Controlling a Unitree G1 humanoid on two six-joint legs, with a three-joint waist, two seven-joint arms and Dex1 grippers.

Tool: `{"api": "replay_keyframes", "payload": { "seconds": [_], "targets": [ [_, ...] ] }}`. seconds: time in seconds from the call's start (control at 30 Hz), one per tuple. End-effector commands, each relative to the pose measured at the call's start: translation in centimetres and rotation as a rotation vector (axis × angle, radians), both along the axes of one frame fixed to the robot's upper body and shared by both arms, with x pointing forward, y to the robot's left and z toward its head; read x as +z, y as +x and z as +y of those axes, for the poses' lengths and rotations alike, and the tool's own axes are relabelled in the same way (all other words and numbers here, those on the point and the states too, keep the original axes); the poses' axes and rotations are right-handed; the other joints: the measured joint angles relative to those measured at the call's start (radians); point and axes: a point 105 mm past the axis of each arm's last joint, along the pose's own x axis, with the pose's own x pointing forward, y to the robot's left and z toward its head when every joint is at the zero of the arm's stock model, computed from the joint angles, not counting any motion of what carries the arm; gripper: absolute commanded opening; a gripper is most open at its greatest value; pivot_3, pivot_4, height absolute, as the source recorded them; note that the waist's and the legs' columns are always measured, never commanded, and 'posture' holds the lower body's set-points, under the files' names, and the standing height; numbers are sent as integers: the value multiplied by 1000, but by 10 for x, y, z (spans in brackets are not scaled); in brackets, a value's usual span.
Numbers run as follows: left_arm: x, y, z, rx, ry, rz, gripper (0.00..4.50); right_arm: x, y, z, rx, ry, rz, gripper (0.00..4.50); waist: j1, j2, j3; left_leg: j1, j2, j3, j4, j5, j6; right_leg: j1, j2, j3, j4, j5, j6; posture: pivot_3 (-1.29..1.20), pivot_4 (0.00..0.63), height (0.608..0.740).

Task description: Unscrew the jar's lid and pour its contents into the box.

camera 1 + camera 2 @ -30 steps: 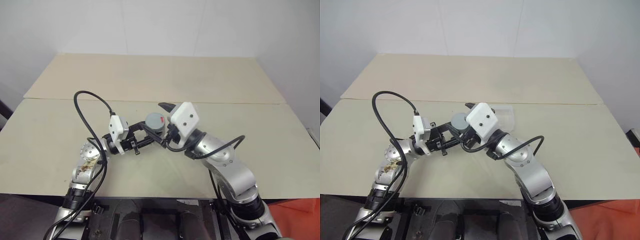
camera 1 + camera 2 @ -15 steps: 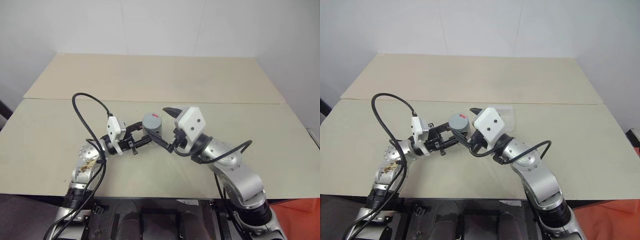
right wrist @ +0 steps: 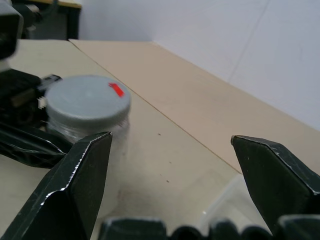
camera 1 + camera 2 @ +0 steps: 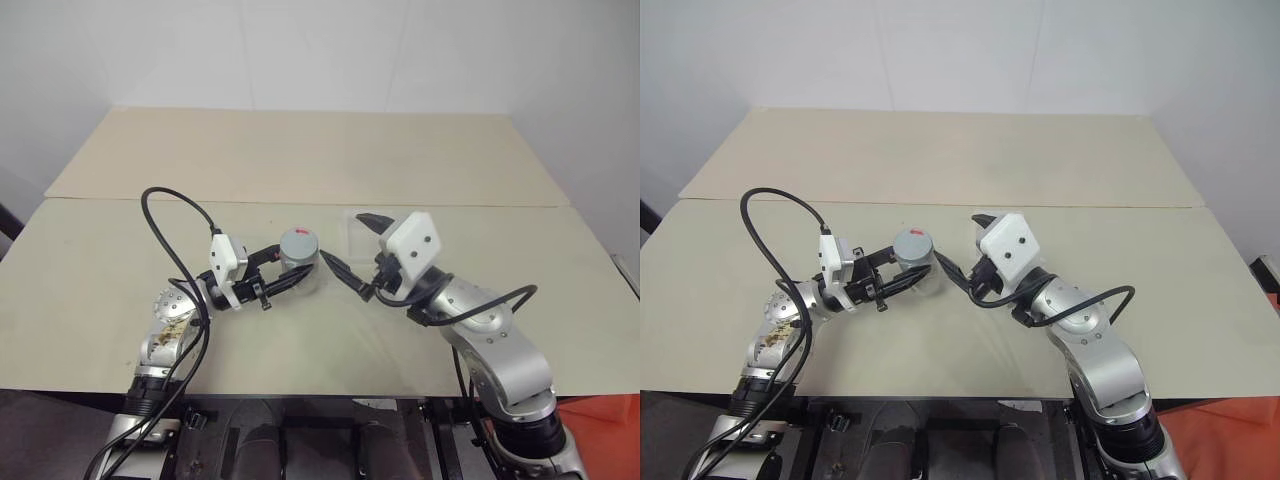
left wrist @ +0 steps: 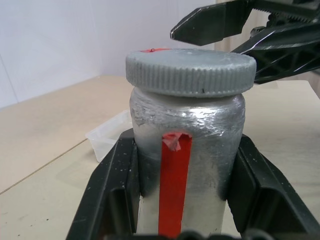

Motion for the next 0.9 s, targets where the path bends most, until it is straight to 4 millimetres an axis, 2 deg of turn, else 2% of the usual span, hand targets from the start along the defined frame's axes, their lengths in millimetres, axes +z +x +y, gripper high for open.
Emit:
{"api": "replay_keyframes", "payload": {
  "seconds": [0.03, 0.3, 0.5, 0.7, 0.9],
  "targets": [
    [13, -2, -5, -18, -11, -63, 1932, 31, -18, 9, 110, 76, -82, 4462, 0, 0, 0, 0, 0, 0, 0, 0, 0, 0, 0, 0, 0, 0, 0, 0, 150, 740],
    [18, -7, -14, -58, -12, -90, 1932, 22, -3, 34, 136, 36, -48, 4462, 0, 0, 0, 0, 0, 0, 0, 0, 0, 0, 0, 0, 0, 0, 0, 0, 150, 740],
    [22, -16, -19, -95, -8, -101, 1932, 16, 3, 39, 159, 23, -42, 4462, 0, 0, 0, 0, 0, 0, 0, 0, 0, 0, 0, 0, 0, 0, 0, 0, 150, 740],
    [21, -18, -18, -101, -6, -91, 1932, 13, 9, 38, 147, 6, -43, 4462, 0, 0, 0, 0, 0, 0, 0, 0, 0, 0, 0, 0, 0, 0, 0, 0, 150, 740],
    [17, -16, -12, -90, -4, -77, 1932, 13, 9, 25, 117, 9, -49, 4462, 1, 0, 0, 0, 0, 0, 0, 0, 0, 0, 0, 0, 0, 0, 0, 0, 150, 740]
  ]
}}
